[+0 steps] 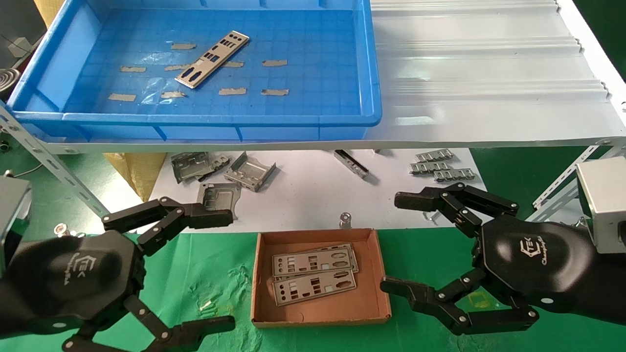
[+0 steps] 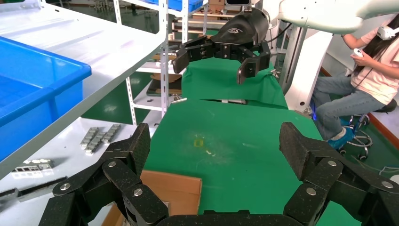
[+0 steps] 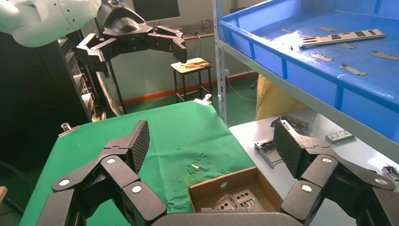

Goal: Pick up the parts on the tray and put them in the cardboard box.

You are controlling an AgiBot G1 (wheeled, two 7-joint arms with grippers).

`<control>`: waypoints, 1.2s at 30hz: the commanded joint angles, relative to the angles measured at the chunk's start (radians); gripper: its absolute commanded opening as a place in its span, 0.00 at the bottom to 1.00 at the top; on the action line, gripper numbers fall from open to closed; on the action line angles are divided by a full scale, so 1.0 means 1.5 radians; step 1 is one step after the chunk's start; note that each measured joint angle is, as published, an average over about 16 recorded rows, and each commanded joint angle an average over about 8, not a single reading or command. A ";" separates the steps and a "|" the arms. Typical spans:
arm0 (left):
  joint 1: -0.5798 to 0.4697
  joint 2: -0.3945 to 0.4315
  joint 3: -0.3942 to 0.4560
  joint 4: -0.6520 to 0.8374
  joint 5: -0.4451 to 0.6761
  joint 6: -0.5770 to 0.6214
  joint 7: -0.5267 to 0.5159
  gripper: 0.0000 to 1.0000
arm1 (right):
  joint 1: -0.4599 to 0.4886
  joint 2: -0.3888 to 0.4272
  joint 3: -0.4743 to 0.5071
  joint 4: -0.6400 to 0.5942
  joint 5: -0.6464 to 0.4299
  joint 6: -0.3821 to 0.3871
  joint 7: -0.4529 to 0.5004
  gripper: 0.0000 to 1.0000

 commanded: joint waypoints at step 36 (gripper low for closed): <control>-0.223 0.074 0.051 0.071 0.153 -0.054 -0.033 1.00 | 0.000 0.000 0.000 0.000 0.000 0.000 0.000 0.00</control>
